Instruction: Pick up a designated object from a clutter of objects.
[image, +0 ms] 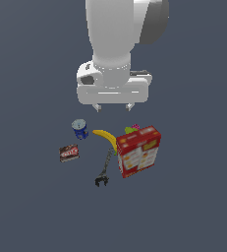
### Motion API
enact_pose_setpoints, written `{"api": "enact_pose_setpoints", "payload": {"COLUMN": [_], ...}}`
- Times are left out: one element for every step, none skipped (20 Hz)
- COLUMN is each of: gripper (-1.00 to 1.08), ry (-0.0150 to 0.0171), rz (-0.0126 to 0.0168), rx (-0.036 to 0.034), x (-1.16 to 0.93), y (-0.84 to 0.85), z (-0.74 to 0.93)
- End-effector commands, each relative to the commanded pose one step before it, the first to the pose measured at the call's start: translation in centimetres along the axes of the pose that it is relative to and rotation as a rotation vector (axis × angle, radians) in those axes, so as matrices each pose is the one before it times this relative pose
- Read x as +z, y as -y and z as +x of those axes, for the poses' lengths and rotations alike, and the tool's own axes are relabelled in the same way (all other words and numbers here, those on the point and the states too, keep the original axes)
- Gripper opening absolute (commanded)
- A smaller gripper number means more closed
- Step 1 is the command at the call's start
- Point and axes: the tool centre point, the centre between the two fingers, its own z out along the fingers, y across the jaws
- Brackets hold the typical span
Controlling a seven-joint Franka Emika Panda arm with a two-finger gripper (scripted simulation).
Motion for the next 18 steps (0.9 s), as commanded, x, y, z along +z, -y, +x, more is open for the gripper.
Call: {"api": "enact_pose_setpoints", "payload": {"gripper": [1.0, 1.0, 1.0, 1.0, 1.0, 1.0, 1.0, 1.0, 1.0, 1.0, 1.0, 1.0, 1.0, 1.0, 1.0, 1.0, 1.0, 1.0], "ry": [0.0, -0.00068, -0.00227, -0.00374, -0.00521, -0.00661, -0.0078, -0.00678, -0.0053, -0.00384, -0.00225, -0.00057, 0.00065, 0.0014, 0.00057, -0.00004, -0.00011, 0.00007], "rz": [0.0, -0.00002, -0.00003, -0.00005, -0.00008, -0.00011, -0.00015, -0.00016, -0.00015, -0.00014, -0.00011, -0.00006, 0.0, 0.00016, 0.00036, 0.00059, 0.00079, 0.00096], "rx": [0.0, 0.00009, 0.00034, 0.00054, 0.00071, 0.00081, 0.00078, 0.00045, 0.0001, -0.0002, -0.00042, -0.00038, -0.00025, 0.00116, 0.00339, 0.00579, 0.00792, 0.00984], "x": [0.0, -0.026, -0.091, -0.15, -0.21, -0.268, -0.32, -0.282, -0.226, -0.169, -0.104, -0.032, 0.023, 0.082, 0.087, 0.106, 0.143, 0.186], "y": [-0.001, -0.02, -0.064, -0.105, -0.146, -0.186, -0.217, -0.186, -0.142, -0.098, -0.055, -0.019, 0.031, 0.023, -0.04, -0.09, -0.124, -0.148], "z": [0.0, 0.013, 0.029, 0.048, 0.066, 0.086, 0.099, 0.085, 0.064, 0.042, 0.024, 0.009, -0.018, -0.007, 0.026, 0.052, 0.071, 0.087]}}
